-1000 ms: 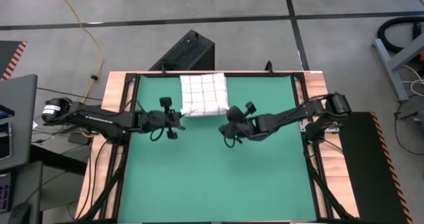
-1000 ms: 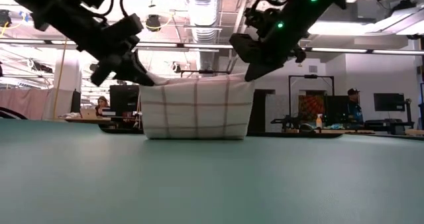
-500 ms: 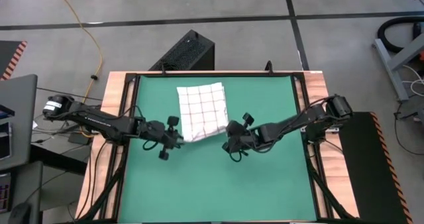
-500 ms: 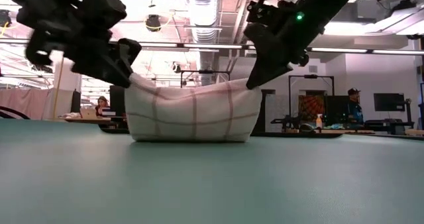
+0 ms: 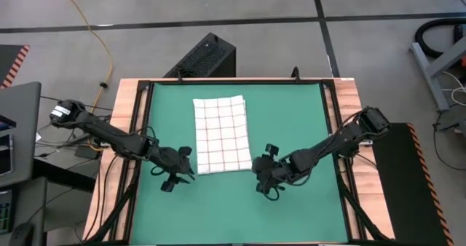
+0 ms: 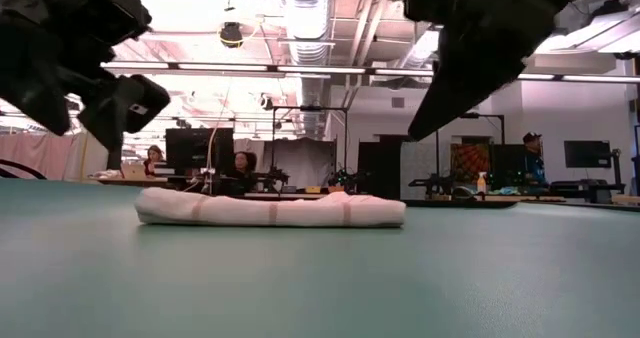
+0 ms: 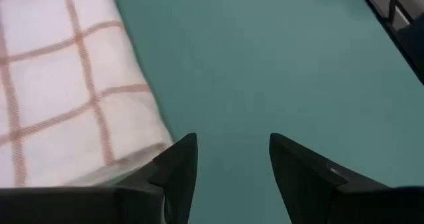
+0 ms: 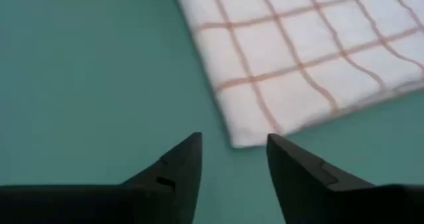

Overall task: Roll towel into tight, uniform cylinder
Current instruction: Roll the white patterned towel

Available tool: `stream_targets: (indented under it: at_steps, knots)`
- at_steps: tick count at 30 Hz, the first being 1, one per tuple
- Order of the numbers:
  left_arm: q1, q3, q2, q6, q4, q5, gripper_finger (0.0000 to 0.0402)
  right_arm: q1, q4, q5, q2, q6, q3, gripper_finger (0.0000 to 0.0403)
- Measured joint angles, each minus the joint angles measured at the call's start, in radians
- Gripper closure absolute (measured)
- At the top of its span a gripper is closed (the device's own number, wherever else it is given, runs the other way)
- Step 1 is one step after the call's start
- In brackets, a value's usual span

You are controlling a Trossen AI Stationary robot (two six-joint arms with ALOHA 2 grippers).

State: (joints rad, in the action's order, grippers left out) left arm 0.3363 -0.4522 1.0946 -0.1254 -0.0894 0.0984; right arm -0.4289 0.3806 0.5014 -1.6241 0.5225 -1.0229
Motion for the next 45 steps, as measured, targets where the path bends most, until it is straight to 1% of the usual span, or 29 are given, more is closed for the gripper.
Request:
stream_targets:
  at_steps: [3,6,10,12,13,16,19,21,22,24,25,28,31,34,36,41,45]
  knots:
    - [0.046,0.0,0.0,-0.032,-0.005,-0.045,0.0229,-0.011,-0.04,0.001,0.0,-0.021,0.0,0.0191]
    - [0.077,0.0,0.0,-0.037,0.011,-0.186,0.0235,0.008,-0.112,0.01,-0.027,-0.106,-0.001,0.0172]
    - [0.09,0.0,0.0,0.027,0.098,-0.404,0.0237,0.05,-0.187,0.011,-0.095,-0.198,-0.001,0.0164]
    - [0.085,0.0,0.003,0.059,0.131,-0.465,0.0237,0.07,-0.194,-0.004,-0.123,-0.224,-0.004,0.0164]
    - [0.082,0.0,0.003,0.07,0.137,-0.476,0.0237,0.08,-0.198,-0.01,-0.134,-0.238,-0.011,0.0163]
    - [0.065,-0.001,0.003,0.106,0.161,-0.451,0.0237,0.099,-0.2,-0.026,-0.152,-0.286,-0.02,0.0163]
    - [0.053,-0.001,0.01,0.142,0.146,-0.436,0.0237,0.108,-0.204,-0.038,-0.163,-0.333,-0.024,0.0163]
    - [0.042,-0.001,0.024,0.142,0.146,-0.419,0.0237,0.114,-0.2,-0.077,-0.164,-0.357,-0.024,0.0163]
    - [0.034,-0.001,0.034,0.13,0.157,-0.39,0.0237,0.12,-0.202,-0.098,-0.164,-0.365,-0.024,0.0163]
    - [0.027,-0.001,0.062,0.115,0.176,-0.323,0.0237,0.125,-0.199,-0.111,-0.164,-0.374,-0.024,0.0163]
    - [0.027,-0.001,0.079,0.112,0.179,-0.306,0.0238,0.127,-0.193,-0.111,-0.164,-0.376,-0.024,0.0163]
    - [0.024,-0.001,0.145,0.109,0.225,-0.289,0.0238,0.135,-0.181,-0.116,-0.164,-0.397,-0.024,0.0163]
    - [0.018,-0.001,0.229,0.105,0.267,-0.256,0.0238,0.145,-0.168,-0.157,-0.164,-0.398,-0.024,0.0163]
    - [0.018,-0.003,0.292,0.065,0.285,-0.257,0.0238,0.144,-0.144,-0.16,-0.164,-0.4,-0.023,0.0163]
    - [0.018,-0.011,0.318,0.032,0.28,-0.283,0.0238,0.144,-0.128,-0.161,-0.164,-0.4,-0.023,0.0163]
    - [0.017,-0.012,0.33,-0.006,0.283,-0.313,0.0238,0.144,-0.124,-0.161,-0.164,-0.4,-0.015,0.0163]
    - [0.017,-0.013,0.33,-0.028,0.282,-0.314,0.0238,0.145,-0.126,-0.164,-0.164,-0.399,0.003,0.0163]
